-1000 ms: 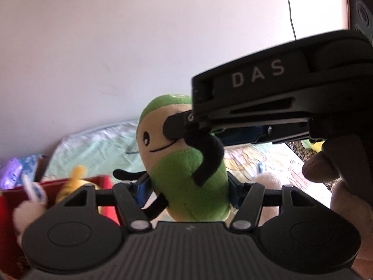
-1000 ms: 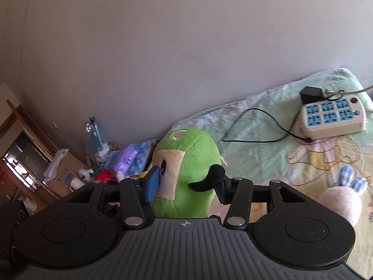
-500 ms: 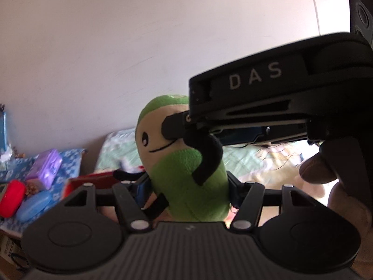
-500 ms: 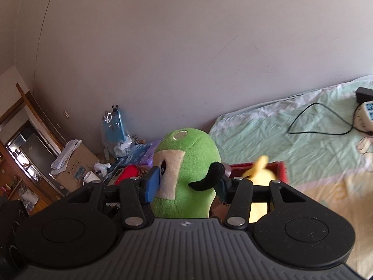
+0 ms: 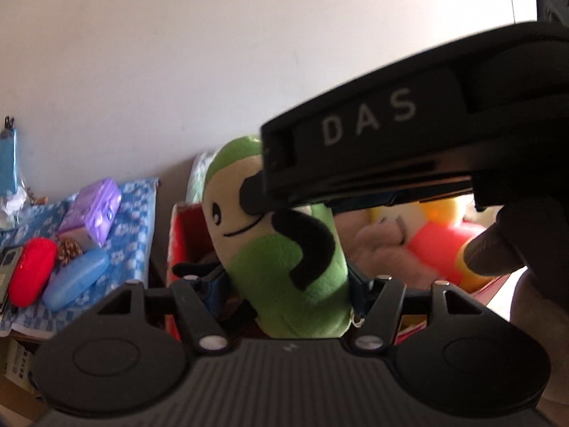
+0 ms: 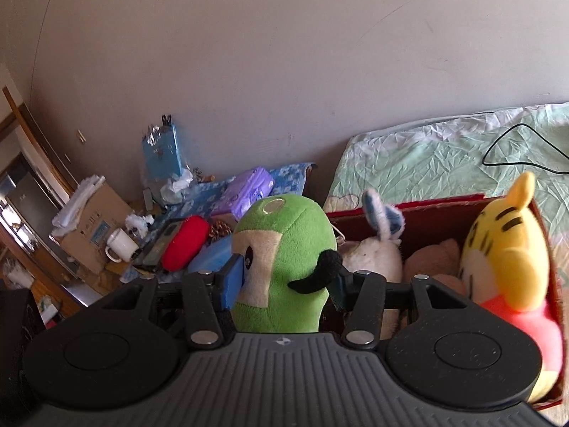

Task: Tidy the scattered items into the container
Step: 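Carry the green pickle plush with the right gripper over the red box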

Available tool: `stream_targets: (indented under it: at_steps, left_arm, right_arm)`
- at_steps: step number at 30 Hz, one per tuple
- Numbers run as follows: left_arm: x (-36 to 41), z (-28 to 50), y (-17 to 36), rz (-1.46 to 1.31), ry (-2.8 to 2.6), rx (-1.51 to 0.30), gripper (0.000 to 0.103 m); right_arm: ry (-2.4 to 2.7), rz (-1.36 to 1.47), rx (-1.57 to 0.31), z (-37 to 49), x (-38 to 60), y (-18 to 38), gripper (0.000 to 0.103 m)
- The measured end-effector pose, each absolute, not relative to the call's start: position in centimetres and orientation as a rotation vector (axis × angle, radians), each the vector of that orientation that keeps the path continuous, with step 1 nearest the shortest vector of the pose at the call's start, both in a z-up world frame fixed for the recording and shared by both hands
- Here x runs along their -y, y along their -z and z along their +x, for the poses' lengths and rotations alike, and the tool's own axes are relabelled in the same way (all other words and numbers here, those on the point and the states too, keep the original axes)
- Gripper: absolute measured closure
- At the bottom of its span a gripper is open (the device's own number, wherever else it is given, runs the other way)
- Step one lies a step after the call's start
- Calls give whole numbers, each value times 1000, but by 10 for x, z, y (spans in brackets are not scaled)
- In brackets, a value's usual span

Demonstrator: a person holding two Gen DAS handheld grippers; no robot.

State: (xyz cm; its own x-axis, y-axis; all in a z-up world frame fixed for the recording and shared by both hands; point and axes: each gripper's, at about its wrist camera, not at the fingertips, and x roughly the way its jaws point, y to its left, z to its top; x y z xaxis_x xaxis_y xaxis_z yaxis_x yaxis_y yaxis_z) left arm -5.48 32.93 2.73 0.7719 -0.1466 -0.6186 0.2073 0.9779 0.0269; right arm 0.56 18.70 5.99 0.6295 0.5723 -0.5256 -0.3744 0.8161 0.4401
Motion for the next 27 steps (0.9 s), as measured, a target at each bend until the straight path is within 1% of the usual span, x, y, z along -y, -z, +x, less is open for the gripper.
stream_targets:
  at_steps: [7, 10, 12, 13, 19, 22, 27]
  left_arm:
    - [-346, -47, -11, 81, 225, -754, 37]
    - [-351, -40, -4, 92, 234, -778, 32]
    - [-349, -43, -3, 117, 245, -781, 30]
    - [-348, -46, -3, 133, 251, -778, 27]
    - [-357, -58, -4, 160, 293, -727, 22]
    - [-359, -51, -1, 143, 314, -739, 21]
    - [-359, -37, 4, 93, 403, -756, 20]
  right_arm:
    - [-528, 275, -756, 10, -207, -40, 51]
    - [-501, 255, -752, 10, -215, -34, 51]
    - [-484, 239, -751, 8, -219, -31, 51]
    - [-479, 228, -753, 8, -221, -29, 52]
    - [-444, 132, -798, 10, -231, -21, 53]
    - [-419, 132, -877, 17, -231, -12, 55]
    - [-424, 186, -903, 20, -222, -11, 56]
